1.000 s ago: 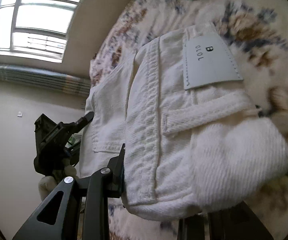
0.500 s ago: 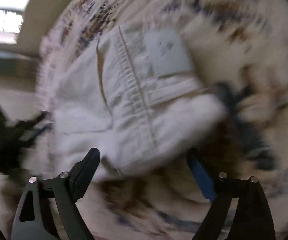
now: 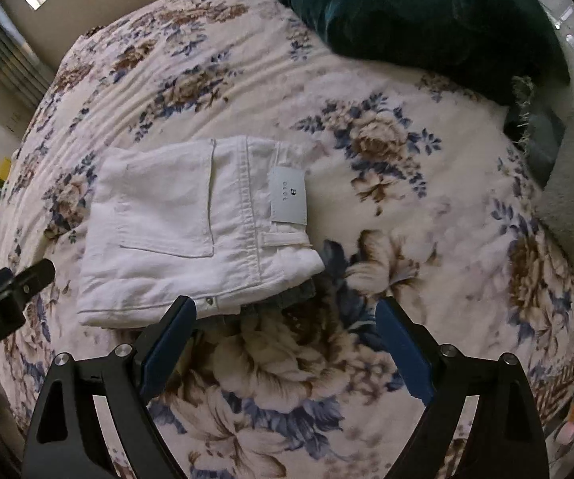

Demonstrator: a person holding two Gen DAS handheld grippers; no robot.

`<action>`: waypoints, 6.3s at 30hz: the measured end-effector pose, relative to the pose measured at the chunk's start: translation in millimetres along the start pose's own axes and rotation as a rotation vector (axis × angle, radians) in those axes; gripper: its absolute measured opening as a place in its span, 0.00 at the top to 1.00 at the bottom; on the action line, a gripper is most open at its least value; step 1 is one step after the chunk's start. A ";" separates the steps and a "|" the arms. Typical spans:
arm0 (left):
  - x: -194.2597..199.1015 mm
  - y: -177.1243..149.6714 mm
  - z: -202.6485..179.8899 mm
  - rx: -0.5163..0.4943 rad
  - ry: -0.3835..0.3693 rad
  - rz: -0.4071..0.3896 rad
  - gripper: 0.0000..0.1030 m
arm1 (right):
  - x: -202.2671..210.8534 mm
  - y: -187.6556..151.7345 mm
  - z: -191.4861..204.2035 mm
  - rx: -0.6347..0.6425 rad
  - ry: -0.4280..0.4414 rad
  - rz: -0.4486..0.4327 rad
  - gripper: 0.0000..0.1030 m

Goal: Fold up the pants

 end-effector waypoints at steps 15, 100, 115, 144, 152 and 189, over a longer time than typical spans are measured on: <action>154.8 -73.2 -17.6 0.057 0.028 -0.140 0.09 | 162.8 -75.8 -27.6 0.100 0.021 -0.143 0.09; 429.4 -186.9 -21.1 0.103 0.110 -0.439 0.00 | 492.6 -184.7 -30.9 0.213 0.011 -0.456 0.06; 428.2 -192.1 -26.0 0.092 0.103 -0.428 0.00 | 485.3 -194.6 -35.5 0.227 0.011 -0.433 0.06; 426.1 -205.3 -31.3 0.099 0.098 -0.418 0.00 | 486.4 -207.0 -42.0 0.253 0.026 -0.410 0.05; 428.7 -210.1 -39.2 0.091 0.105 -0.429 0.00 | 493.3 -204.3 -44.2 0.236 0.035 -0.430 0.05; 445.1 -204.4 -34.6 0.091 0.129 -0.471 0.00 | 508.8 -202.7 -37.3 0.218 0.046 -0.477 0.02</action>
Point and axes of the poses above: each gripper's, at about its wrist camera, not at the fingertips, and x roughly against the way its jaws point, z to its left, y to its top, the point moved 1 cm from there along -x, roughly the way its jaws point, and after that the axes turned 2 degrees about z, right-handed, at the moved point
